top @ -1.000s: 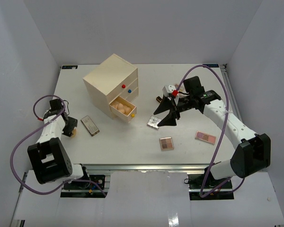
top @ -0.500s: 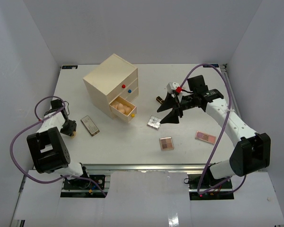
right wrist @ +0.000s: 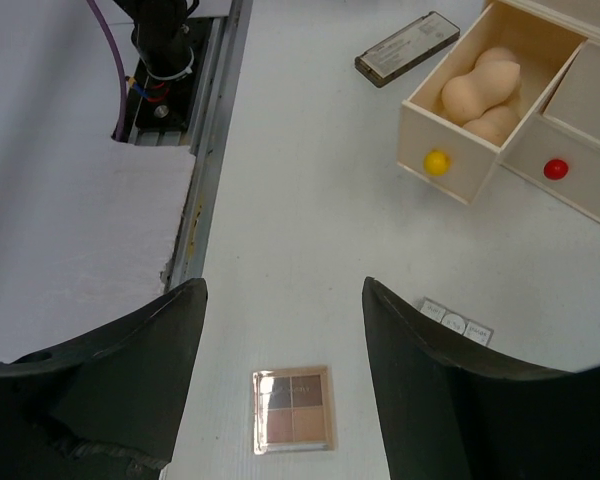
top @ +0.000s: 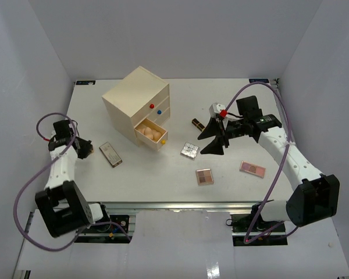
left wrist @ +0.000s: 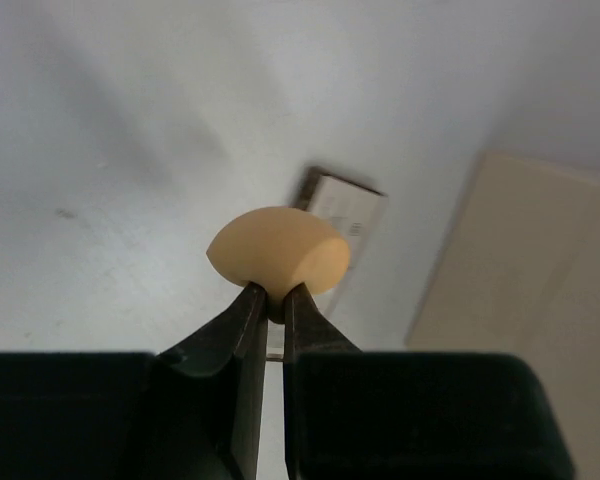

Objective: Organize the makeup

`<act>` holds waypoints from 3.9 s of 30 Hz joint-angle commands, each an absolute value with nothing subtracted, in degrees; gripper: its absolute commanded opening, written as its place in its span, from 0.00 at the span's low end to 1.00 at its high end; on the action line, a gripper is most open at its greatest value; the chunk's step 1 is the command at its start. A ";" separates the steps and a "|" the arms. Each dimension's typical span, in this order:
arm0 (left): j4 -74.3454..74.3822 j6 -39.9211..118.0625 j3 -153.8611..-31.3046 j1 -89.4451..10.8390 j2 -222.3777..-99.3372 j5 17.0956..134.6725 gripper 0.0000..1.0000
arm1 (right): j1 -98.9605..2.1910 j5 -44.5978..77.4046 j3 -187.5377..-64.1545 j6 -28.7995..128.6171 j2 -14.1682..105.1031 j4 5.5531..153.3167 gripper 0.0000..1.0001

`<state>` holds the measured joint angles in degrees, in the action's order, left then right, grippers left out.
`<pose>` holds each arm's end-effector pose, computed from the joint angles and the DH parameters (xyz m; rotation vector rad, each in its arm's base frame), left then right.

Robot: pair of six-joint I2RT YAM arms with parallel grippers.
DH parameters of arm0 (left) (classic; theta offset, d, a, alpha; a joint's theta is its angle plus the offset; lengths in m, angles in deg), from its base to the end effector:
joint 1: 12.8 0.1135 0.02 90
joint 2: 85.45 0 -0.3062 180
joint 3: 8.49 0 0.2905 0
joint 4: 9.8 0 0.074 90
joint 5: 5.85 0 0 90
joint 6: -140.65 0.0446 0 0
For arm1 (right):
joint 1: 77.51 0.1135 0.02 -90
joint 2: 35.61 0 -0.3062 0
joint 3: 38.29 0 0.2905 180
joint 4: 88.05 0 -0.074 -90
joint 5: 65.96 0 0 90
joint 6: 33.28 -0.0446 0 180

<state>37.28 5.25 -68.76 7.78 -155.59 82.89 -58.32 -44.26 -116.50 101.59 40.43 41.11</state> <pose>0.2502 0.0929 0.2523 -1.3957 2.1654 -0.1919 0.2661 0.1365 0.3537 -1.4628 1.3939 1.1305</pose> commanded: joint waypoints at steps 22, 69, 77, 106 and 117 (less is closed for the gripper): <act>34.42 21.45 -83.85 -52.45 -148.52 91.67 0.00 | -72.46 -44.65 -107.23 103.42 37.57 46.56 0.71; 40.47 38.51 -105.08 -55.03 -159.86 98.04 0.83 | -66.81 -45.25 -107.62 125.70 37.70 37.67 0.72; 37.08 42.26 -113.46 -30.83 -162.65 78.05 0.85 | -43.96 -20.66 -117.37 145.42 45.86 34.97 0.50; 30.42 48.67 -122.13 -10.52 -192.46 50.78 0.79 | -35.00 -11.12 -145.48 144.99 78.62 42.32 0.36; 27.46 46.31 -115.12 -10.85 -192.33 44.70 0.73 | -32.04 -3.41 -149.96 107.93 83.35 74.75 0.39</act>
<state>22.56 46.57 -119.49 -9.71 -193.31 49.20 -32.19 -7.00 -144.73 123.94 81.27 53.99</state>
